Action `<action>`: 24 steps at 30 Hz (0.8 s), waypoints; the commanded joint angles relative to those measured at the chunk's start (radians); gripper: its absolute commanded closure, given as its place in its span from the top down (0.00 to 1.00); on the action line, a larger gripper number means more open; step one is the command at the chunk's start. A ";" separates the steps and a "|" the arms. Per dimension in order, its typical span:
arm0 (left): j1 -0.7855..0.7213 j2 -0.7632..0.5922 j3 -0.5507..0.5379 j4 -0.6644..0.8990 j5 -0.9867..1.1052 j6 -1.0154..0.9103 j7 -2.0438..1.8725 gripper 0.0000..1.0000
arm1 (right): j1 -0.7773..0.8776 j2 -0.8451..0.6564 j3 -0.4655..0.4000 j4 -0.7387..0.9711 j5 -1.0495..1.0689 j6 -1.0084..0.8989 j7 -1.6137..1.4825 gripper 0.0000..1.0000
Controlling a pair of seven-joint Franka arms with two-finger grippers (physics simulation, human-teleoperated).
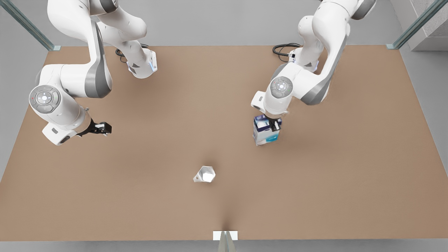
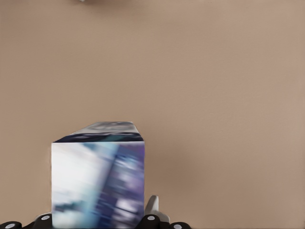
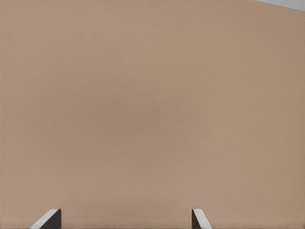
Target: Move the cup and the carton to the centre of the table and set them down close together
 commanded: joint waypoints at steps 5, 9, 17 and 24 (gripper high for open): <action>-0.161 0.210 0.011 0.185 -0.025 0.085 0.030 0.51 | 0.000 0.000 0.000 0.000 0.000 0.001 0.000 1.00; -0.301 0.313 0.117 0.306 -0.032 0.095 0.042 0.50 | 0.000 0.000 0.000 -0.002 0.000 0.003 0.000 1.00; -0.428 0.380 0.146 0.360 -0.027 0.086 0.027 0.51 | 0.000 0.002 0.000 -0.002 0.000 0.005 0.000 1.00; -0.516 0.406 0.247 0.386 -0.029 0.069 0.082 1.00 | 0.000 0.000 0.000 -0.002 0.000 0.003 0.000 1.00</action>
